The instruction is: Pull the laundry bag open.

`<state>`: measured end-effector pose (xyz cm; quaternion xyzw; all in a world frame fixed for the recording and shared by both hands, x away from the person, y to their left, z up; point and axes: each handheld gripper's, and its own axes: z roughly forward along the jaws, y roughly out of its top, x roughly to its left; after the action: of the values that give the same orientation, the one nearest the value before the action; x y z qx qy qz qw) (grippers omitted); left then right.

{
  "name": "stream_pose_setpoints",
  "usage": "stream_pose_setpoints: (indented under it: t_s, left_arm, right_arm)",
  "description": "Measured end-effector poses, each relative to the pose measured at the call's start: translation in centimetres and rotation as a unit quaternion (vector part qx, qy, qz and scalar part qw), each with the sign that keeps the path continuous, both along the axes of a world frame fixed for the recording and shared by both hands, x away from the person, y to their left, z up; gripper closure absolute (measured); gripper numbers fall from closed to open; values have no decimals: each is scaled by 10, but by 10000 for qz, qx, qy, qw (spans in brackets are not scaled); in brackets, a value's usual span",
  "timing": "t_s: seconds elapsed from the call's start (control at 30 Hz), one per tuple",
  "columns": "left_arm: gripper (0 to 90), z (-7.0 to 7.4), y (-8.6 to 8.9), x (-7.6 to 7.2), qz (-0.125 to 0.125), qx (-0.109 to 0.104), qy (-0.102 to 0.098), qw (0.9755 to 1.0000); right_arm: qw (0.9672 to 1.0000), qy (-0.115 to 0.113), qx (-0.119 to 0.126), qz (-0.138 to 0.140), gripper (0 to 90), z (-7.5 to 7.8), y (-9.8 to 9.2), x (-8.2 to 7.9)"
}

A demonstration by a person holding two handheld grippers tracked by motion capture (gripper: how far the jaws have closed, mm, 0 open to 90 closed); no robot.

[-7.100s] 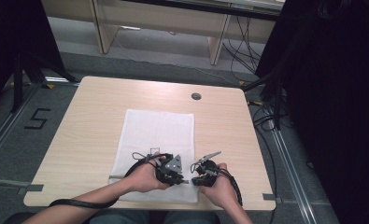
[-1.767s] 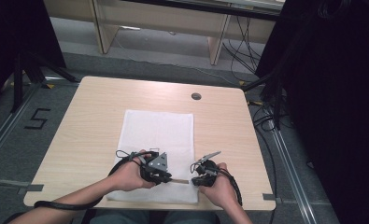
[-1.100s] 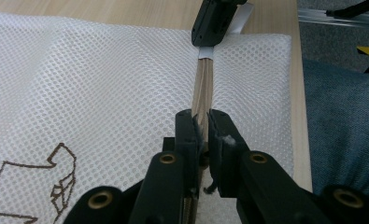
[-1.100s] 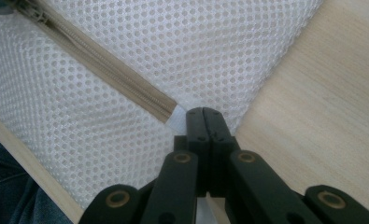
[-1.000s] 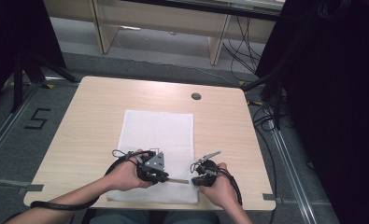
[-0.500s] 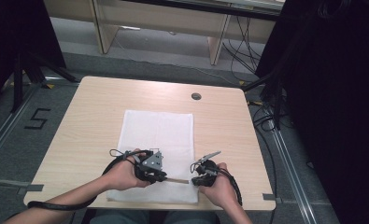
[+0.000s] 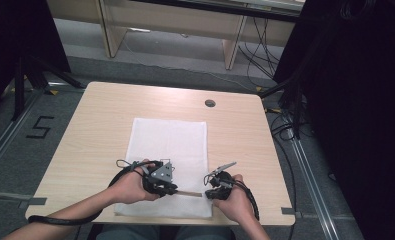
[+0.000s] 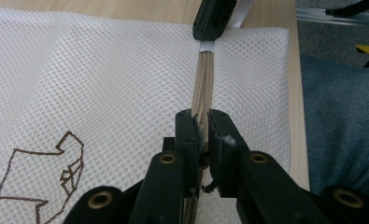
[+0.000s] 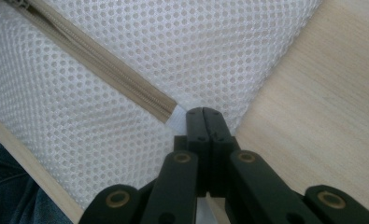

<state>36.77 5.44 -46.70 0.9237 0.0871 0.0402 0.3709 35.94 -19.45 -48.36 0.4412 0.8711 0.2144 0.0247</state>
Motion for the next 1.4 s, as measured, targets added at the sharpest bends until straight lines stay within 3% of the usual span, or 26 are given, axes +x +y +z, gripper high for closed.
stream_pose_setpoints:
  t_s: [0.07, 0.1, 0.23, 0.47, 0.63, 0.83, 1.4]
  left_arm:
    - [827, 0, 2, -1, 55, -25, 87, 9999]
    - [827, 0, 2, -1, 62, 1, 54, 10000]
    - [827, 0, 4, 0, 29, -21, 46, 10000]
    - [827, 0, 4, 0, 16, 28, -17, 10000]
    - [827, 0, 7, 0, 91, -22, 97, 9999]
    - [827, 0, 10, 0, 88, 39, 18, 10000]
    - [827, -1, 13, -1, 109, 24, 73, 9999]
  right_arm:
    - [10000, 0, 0, 3, 900, 0, 0, 0]
    - [9999, -104, 19, 103, 900, -1, -1, 1]
    - [9999, -121, 13, 113, 900, -1, -1, 1]
    - [9998, -124, 13, 123, 900, -1, -1, 1]
    - [9999, -107, -1, 121, 900, -1, -1, 1]
    - [9999, -111, 2, 119, 900, -1, -1, 1]
    - [9998, -119, -1, 127, 900, -1, 0, 1]
